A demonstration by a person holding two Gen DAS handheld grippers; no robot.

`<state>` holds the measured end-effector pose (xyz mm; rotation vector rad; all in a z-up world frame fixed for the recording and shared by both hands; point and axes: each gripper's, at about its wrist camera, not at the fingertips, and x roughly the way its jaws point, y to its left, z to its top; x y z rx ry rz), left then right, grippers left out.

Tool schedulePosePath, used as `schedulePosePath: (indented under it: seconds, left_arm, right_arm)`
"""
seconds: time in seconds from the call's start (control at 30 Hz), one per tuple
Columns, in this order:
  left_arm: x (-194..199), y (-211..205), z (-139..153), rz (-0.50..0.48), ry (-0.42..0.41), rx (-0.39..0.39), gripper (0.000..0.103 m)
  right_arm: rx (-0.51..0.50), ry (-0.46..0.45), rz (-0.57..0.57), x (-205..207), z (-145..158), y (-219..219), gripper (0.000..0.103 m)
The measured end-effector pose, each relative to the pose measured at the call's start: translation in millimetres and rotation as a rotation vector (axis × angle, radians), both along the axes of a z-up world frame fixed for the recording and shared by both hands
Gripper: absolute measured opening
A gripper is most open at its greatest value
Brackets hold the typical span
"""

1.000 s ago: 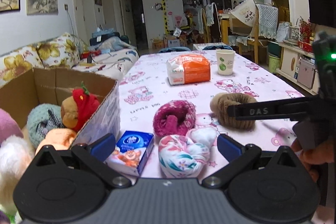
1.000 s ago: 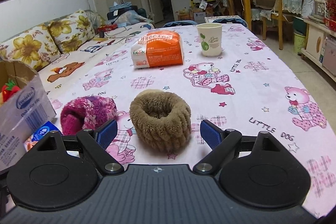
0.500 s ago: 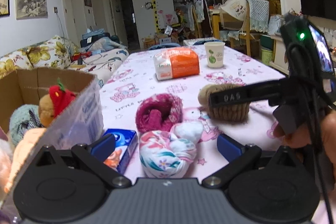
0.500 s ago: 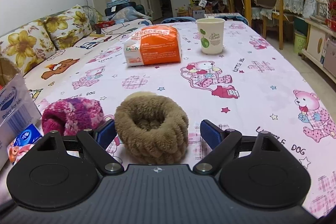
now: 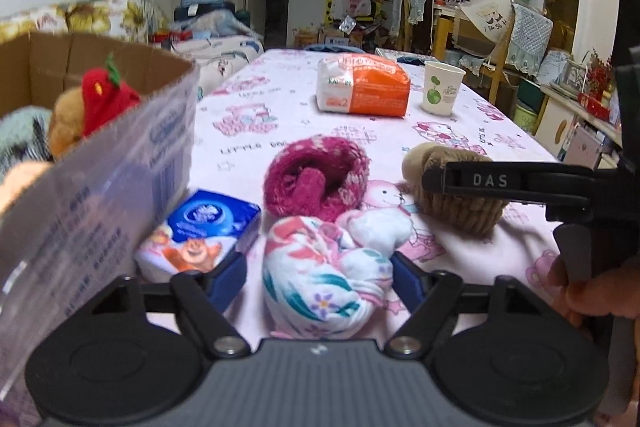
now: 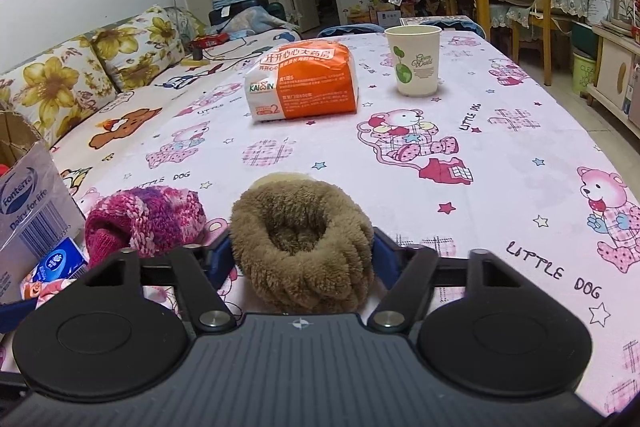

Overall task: Organize soft objects
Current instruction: 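Grasp floral cloth bundle with left tool while right tool grasps brown fuzzy ring, then carry the floral bundle with left tool while right tool carries the ring to the box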

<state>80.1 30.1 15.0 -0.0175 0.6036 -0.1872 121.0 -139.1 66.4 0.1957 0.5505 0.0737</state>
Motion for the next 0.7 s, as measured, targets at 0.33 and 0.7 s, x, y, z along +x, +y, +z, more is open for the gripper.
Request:
schedulePosePath:
  seconds: [0.33, 0.7]
  left_arm:
    - [-3, 2, 1, -0.008, 0.035, -0.036, 0.063]
    - [-11, 8, 13, -0.024, 0.021, -0.076, 0.063]
  right_arm:
    - [-0.012, -0.015, -0.001, -5, 1, -1, 0.056]
    - [-0.027, -0.014, -0.017, -18, 2, -2, 0.046]
